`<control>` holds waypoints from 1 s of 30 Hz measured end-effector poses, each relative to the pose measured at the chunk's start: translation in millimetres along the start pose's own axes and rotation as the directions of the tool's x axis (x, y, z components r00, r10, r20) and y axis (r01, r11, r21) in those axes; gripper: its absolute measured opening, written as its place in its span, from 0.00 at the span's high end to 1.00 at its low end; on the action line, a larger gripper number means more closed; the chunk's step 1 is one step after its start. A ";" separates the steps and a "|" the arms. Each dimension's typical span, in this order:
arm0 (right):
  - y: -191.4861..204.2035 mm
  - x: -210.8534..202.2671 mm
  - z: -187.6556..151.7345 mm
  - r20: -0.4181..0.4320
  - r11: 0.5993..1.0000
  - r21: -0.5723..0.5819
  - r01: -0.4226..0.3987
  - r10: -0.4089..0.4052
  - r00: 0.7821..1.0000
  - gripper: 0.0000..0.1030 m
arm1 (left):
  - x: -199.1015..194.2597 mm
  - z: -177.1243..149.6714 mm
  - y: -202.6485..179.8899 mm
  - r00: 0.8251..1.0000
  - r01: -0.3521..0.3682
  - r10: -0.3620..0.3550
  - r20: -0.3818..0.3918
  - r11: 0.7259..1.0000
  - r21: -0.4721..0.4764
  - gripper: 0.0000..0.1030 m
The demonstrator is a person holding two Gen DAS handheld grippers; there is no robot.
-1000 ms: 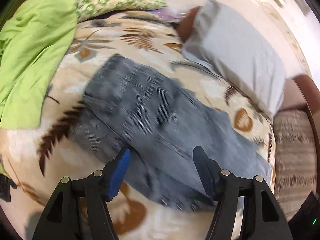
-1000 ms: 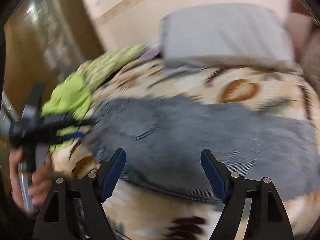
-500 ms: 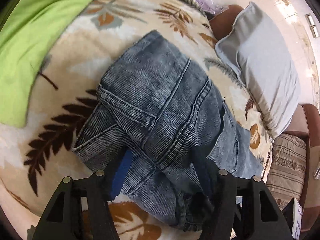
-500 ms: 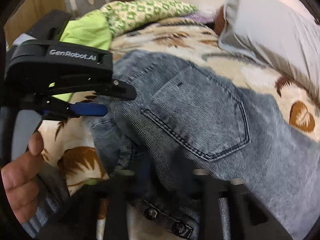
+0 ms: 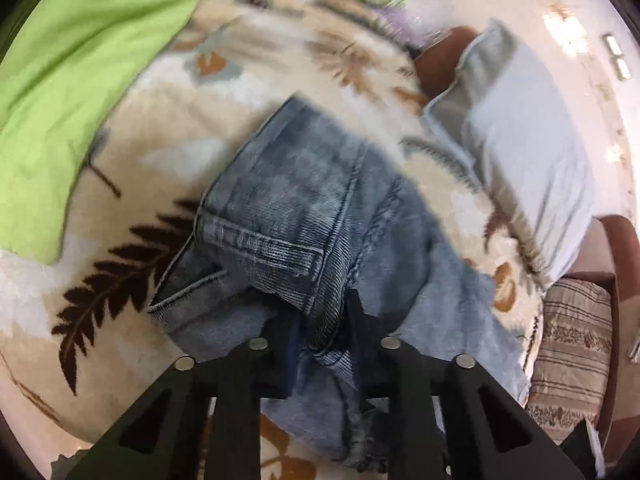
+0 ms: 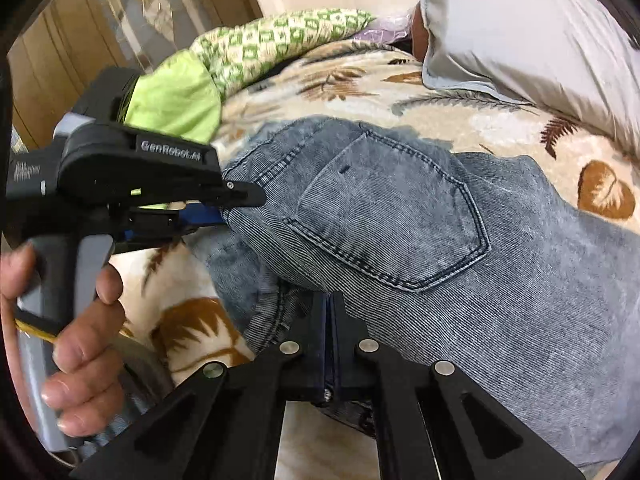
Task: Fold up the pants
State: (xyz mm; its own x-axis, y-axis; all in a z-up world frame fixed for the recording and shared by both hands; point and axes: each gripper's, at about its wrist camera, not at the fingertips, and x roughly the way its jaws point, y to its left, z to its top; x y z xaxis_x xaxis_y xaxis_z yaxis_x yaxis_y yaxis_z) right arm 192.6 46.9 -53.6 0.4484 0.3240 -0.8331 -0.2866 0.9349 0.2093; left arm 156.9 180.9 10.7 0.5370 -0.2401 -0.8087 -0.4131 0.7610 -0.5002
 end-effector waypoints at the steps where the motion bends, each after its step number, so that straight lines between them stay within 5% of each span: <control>1: 0.6 -3.5 1.2 0.017 1.000 0.004 -0.009 0.009 1.000 0.99 | -8.8 -1.2 -3.3 0.999 0.018 -0.018 0.032 1.000 0.015 0.83; 4: 1.8 -18.8 5.2 0.064 1.000 0.010 -0.027 0.026 0.998 0.99 | -31.1 -10.4 -6.2 0.993 0.071 -0.075 0.094 0.997 0.036 0.82; 8: -3.2 -7.0 -4.5 0.011 0.999 0.031 -0.040 0.040 0.999 0.99 | -20.3 -19.7 4.7 0.999 0.020 -0.020 0.038 1.000 -0.008 0.83; 11: 4.8 -23.8 -11.0 0.060 0.998 0.020 -0.065 0.064 0.996 0.99 | -32.2 -20.8 5.8 0.997 0.046 -0.045 0.068 0.999 -0.011 0.82; 16: 8.1 -6.9 -21.7 -0.003 0.999 0.014 -0.042 0.042 0.999 0.99 | -8.9 -29.0 1.8 0.992 -0.127 0.127 -0.011 0.992 0.019 0.82; 18: 4.7 8.6 -28.7 -0.054 0.999 0.030 -0.042 0.044 0.998 0.99 | -6.8 -30.3 -4.7 0.987 -0.158 0.158 -0.023 0.987 0.029 0.82; 21: 4.6 -3.4 -29.5 -0.013 0.996 0.053 -0.068 0.069 0.998 0.99 | -15.4 -31.7 -12.3 0.988 -0.152 0.151 0.022 0.988 0.038 0.81; 23: 4.5 -7.5 -27.6 -0.003 0.997 0.050 -0.061 0.062 0.998 0.99 | -5.0 -34.1 -15.6 0.977 -0.214 0.214 0.003 0.976 0.043 0.76; 26: -0.8 22.7 -33.7 -0.105 0.999 0.047 -0.024 0.029 0.994 0.96 | 5.6 -36.4 -19.0 0.961 -0.274 0.276 -0.029 0.960 0.063 0.69; 28: -5.1 16.1 -33.1 -0.082 0.997 0.072 -0.042 0.048 0.995 0.91 | 0.8 -39.0 -28.3 0.958 -0.284 0.286 -0.001 0.955 0.089 0.66; 30: -14.4 -16.6 -28.8 -0.013 0.984 0.138 -0.108 0.111 0.994 0.62 | -15.9 -47.9 -40.1 0.964 -0.266 0.261 0.059 0.957 0.118 0.58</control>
State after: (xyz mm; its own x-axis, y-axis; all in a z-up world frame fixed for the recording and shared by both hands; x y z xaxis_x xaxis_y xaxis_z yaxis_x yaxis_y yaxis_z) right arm 164.9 23.9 -57.5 0.4030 0.4238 -0.8111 -0.2134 0.9054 0.3671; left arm 129.6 125.2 28.9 0.4532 0.0031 -0.8914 -0.4516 0.8630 -0.2266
